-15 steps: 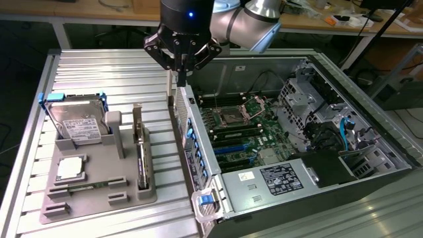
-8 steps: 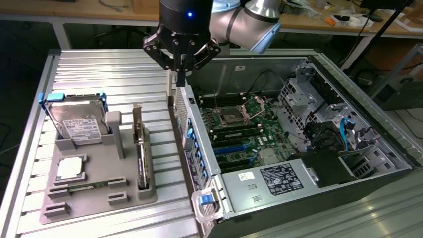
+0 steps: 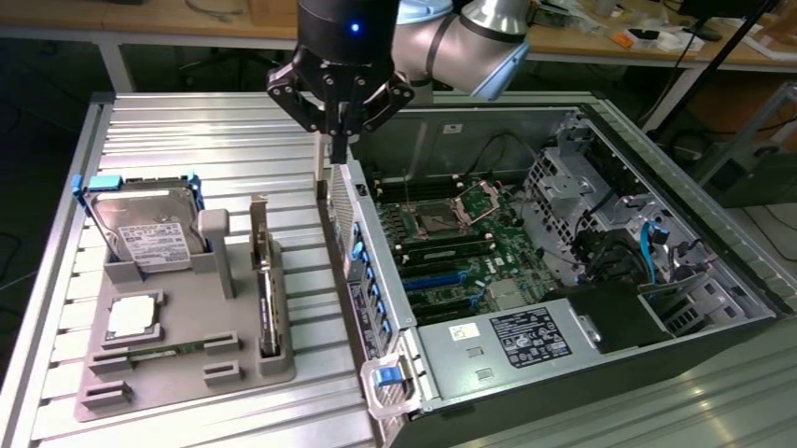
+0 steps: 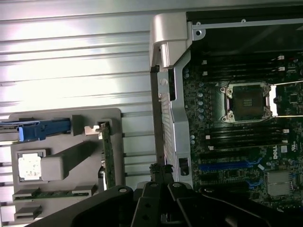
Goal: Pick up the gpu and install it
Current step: 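Reach for the gpu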
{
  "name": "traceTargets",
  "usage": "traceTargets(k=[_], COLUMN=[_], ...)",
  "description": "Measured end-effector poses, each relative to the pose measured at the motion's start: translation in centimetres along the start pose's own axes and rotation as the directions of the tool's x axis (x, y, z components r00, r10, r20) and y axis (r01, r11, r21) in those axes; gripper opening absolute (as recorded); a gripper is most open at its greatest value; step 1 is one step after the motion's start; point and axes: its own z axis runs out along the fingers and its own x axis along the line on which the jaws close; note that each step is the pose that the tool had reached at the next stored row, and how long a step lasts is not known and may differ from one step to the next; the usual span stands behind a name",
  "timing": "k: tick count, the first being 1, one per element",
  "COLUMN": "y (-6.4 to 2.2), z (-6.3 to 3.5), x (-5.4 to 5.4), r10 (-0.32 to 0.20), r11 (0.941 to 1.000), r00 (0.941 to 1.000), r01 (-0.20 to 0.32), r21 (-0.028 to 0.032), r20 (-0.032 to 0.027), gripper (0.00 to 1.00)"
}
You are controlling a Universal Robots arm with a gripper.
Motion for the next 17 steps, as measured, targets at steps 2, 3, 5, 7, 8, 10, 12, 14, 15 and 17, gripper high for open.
traceTargets(k=[2,3,5,7,8,10,12,14,15,17], y=[-0.01,-0.03,-0.05,-0.06,-0.07,-0.09,-0.1,-0.12,-0.12,-0.14], z=[0.0,0.0,-0.01,-0.01,-0.01,-0.01,-0.01,-0.01,-0.01,-0.01], x=[0.07,0.13,0.21,0.27,0.3,0.36,0.43,0.49,0.52,0.6], r10=[0.0,0.0,0.0,0.0,0.0,0.0,0.0,0.0,0.0,0.0], r11=[1.0,1.0,1.0,1.0,1.0,1.0,1.0,1.0,1.0,1.0], r00=[1.0,1.0,1.0,1.0,1.0,1.0,1.0,1.0,1.0,1.0], r01=[0.0,0.0,0.0,0.0,0.0,0.0,0.0,0.0,0.0,0.0], r21=[0.0,0.0001,0.0001,0.0,0.0001,0.0001,0.0,0.0,0.0,0.0], r20=[0.0,-0.0001,-0.0001,-0.0001,-0.0001,-0.0001,0.0,0.0,0.0,0.0], gripper=[0.11,0.11,0.11,0.11,0.11,0.11,0.11,0.11,0.11,0.11])
